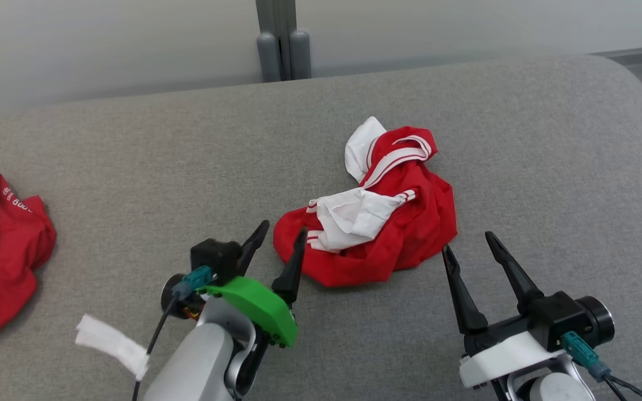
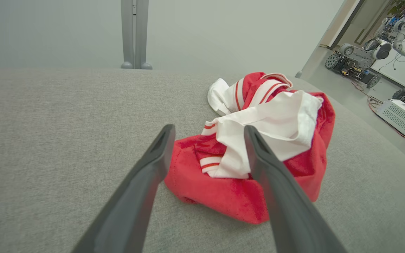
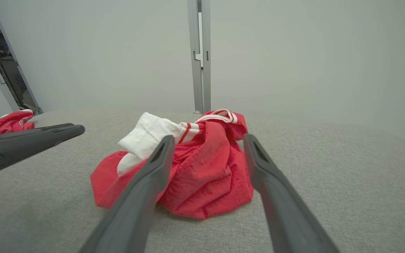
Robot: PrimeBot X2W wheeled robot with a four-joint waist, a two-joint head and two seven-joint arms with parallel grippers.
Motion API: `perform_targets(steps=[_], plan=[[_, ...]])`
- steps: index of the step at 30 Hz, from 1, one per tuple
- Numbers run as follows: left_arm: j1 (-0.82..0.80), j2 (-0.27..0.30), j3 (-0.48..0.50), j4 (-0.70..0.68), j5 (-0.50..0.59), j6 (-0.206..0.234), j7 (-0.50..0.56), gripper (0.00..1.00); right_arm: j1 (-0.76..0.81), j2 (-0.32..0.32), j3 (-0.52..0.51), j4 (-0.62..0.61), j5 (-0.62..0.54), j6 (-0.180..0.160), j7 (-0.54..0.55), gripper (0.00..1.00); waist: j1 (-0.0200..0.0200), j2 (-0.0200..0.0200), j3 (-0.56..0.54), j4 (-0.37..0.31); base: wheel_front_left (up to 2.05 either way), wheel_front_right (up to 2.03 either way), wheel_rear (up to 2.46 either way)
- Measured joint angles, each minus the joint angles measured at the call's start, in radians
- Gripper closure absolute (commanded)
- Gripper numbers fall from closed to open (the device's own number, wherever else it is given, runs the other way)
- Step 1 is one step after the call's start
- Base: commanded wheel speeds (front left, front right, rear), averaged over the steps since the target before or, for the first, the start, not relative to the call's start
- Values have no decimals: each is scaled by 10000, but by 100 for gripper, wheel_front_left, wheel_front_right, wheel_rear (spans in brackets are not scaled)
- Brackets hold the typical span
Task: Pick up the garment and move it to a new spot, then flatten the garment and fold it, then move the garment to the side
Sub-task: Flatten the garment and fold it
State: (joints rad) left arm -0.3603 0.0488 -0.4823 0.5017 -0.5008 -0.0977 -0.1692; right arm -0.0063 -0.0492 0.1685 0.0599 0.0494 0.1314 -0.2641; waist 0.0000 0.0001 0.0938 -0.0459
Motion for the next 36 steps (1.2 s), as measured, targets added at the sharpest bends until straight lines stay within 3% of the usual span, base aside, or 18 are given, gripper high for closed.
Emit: perform_targets(steps=[6, 16, 17, 18, 28, 36], plan=[[-1160, -6, -1133, 936, -171, -81, 922, 0, -408, -4, -81, -86, -2, 0, 0, 0, 0, 0, 623, -361, 0, 0, 0], [-1998, -8, -1785, 1942, -491, 12, 1323, 0, -763, -2, -115, -230, 79, 0, 0, 0, 0, 0, 1448, -995, 0, 0, 0], [-2105, -8, -1827, 1994, -493, 4, 1271, 32, -811, -4, -111, -234, 92, 0, 0, 0, 0, 0, 1518, -1047, 0, 0, 0], [-2170, -10, -1847, 2006, -518, -17, 1206, 100, -823, -4, -105, -240, 94, 0, 0, 0, 0, 0, 1566, -1088, 0, 0, 0], [-3275, -4, -2073, 1078, -1756, -268, 965, 100, -1003, -2, 12, -232, 412, 0, 0, 0, 0, 0, 1678, -1557, 0, 0, 0], [-6362, 4, -2119, -405, -2863, -311, 1720, 100, -1091, -8, 211, -253, 809, 0, 0, 0, 0, 0, 1711, -2118, 0, 0, 0]])
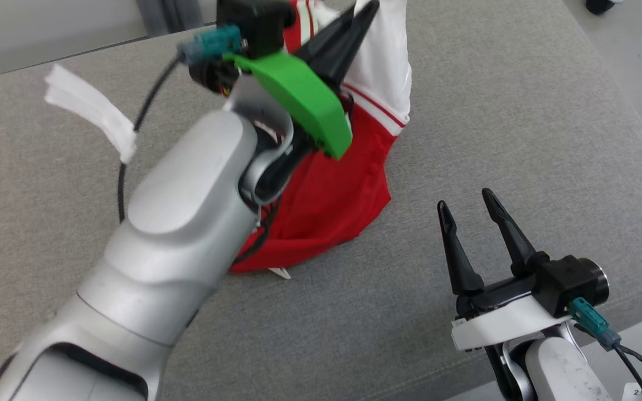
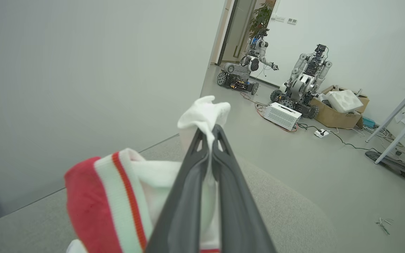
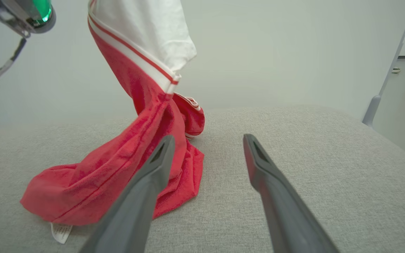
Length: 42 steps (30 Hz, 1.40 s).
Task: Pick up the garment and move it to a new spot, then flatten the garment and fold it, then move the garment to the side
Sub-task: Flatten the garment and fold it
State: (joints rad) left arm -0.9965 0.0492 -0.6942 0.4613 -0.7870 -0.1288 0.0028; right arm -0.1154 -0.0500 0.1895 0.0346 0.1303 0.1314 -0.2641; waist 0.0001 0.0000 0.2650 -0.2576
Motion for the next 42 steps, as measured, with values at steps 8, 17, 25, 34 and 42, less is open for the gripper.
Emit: perform_targets(steps=[8, 17, 25, 34, 42], plan=[[-3774, 8, 495, 798, 151, 65, -1511, 100, -37, 0, 213, 31, 453, 0, 0, 0, 0, 0, -21, -953, 0, 0, 0], [-5546, -33, 940, 1628, 77, 424, -2591, 100, 409, 0, -17, 69, 426, 0, 0, 0, 0, 0, -446, -1405, 0, 0, 0], [-848, 1049, 725, 1592, -416, 663, -2594, 100, 459, 2, -362, 31, 17, 0, 0, 0, 0, 0, -650, -445, 0, 0, 0], [4716, 2370, 1737, -355, -750, 736, -2650, 100, 447, 6, -571, -23, -163, 0, 0, 0, 0, 0, -656, 660, 0, 0, 0], [7597, 2079, 3386, -2675, 1973, 213, -2654, 100, 448, 6, -644, -21, -324, 0, 0, 0, 0, 0, -576, 1236, 0, 0, 0]])
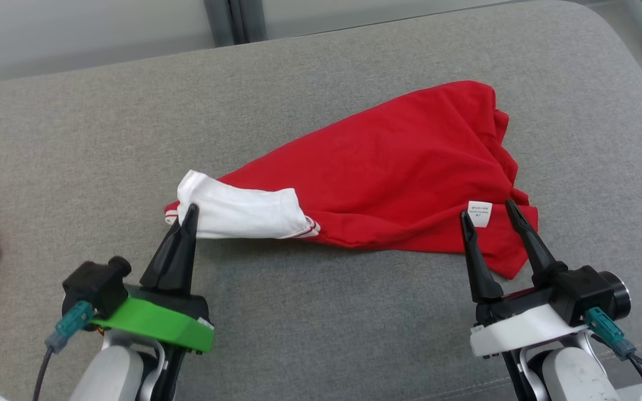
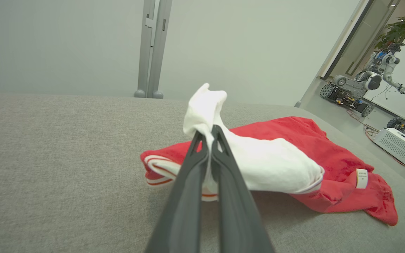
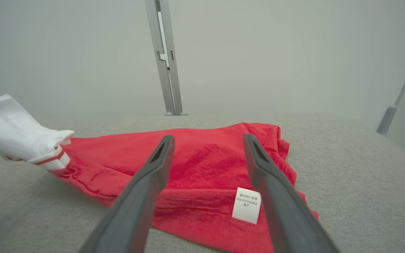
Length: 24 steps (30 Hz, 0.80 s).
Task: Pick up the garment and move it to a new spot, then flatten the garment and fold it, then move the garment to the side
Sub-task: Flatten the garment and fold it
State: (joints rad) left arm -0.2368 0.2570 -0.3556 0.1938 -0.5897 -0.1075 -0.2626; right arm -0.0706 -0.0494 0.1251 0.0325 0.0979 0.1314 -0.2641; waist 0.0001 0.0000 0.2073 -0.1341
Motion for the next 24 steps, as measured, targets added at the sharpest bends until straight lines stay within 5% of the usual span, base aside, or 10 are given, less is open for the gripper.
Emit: perform_targets(steps=[3, 5, 6, 24], plan=[[724, -334, 403, -500, 700, -157, 2, 100, -4, 0, -35, -6, -58, 0, 0, 0, 0, 0, 0, 160, 0, 0, 0], [1064, -407, 353, -600, 1191, -174, -13, 45, -2, 0, -42, -12, -98, 0, 0, 0, 0, 0, -10, 266, 0, 0, 0], [1232, -364, 215, -656, 1521, -201, -13, 2, 1, -2, -44, -13, -119, 0, 0, 0, 0, 0, -14, 331, 0, 0, 0], [2280, -105, -104, -520, 2324, -219, -13, 0, -75, 2, 13, -19, -159, 0, 0, 0, 0, 0, 267, 912, 0, 0, 0]])
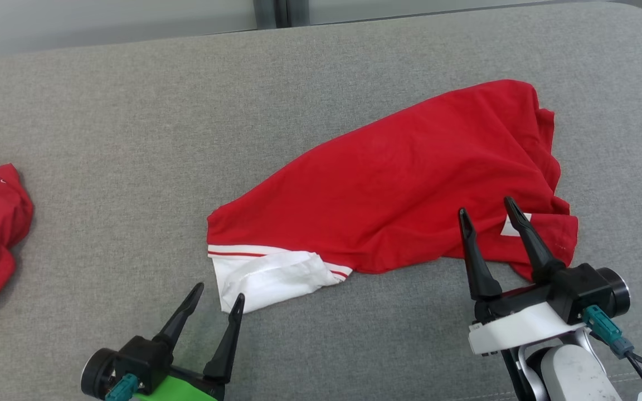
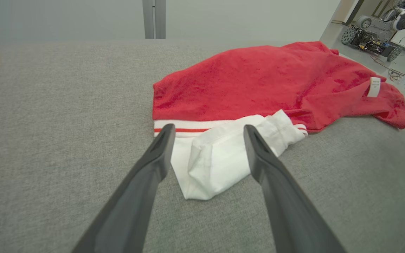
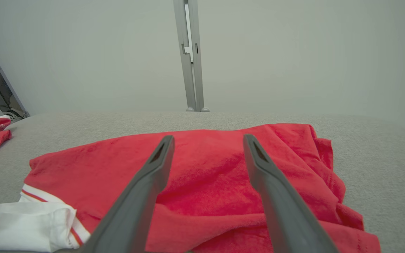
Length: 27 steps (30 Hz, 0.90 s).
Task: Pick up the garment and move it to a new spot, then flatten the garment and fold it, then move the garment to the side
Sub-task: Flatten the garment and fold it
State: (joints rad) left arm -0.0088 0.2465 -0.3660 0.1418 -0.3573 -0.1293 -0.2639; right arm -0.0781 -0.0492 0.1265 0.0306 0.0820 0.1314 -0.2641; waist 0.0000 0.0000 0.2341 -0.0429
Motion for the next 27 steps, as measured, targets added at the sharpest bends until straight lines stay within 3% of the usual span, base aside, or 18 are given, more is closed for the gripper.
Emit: perform_targets(steps=[11, 12, 13, 14, 21, 27], plan=[[-1194, -332, 33, 2194, 625, 4, 0, 0, -143, 0, 79, 33, -130, 0, 0, 0, 0, 0, 200, -120, 0, 0, 0], [-1220, -330, 29, 2242, 625, 4, -2, 56, -144, -2, 75, 33, -142, 0, 0, 0, 0, 0, 191, -143, 0, 0, 0], [-1257, -328, -2, 2295, 623, 4, -2, 94, -145, -2, 71, 38, -142, 0, 0, 0, 0, 0, 182, -163, 0, 0, 0], [-1283, -297, -81, 2351, 640, 4, 0, 100, -145, 2, 69, 40, -142, 0, 0, 0, 0, 0, 169, -187, 0, 0, 0], [-1131, -215, 167, 1701, 673, 2, -2, 100, -89, -2, -65, 94, -140, 0, 0, 0, 0, 0, 23, -277, 0, 0, 0], [-623, -165, 470, 917, 761, 2, 0, 100, 225, 0, -466, 1041, 316, 0, 2, 0, 0, 0, -94, -220, 0, 0, 0]])
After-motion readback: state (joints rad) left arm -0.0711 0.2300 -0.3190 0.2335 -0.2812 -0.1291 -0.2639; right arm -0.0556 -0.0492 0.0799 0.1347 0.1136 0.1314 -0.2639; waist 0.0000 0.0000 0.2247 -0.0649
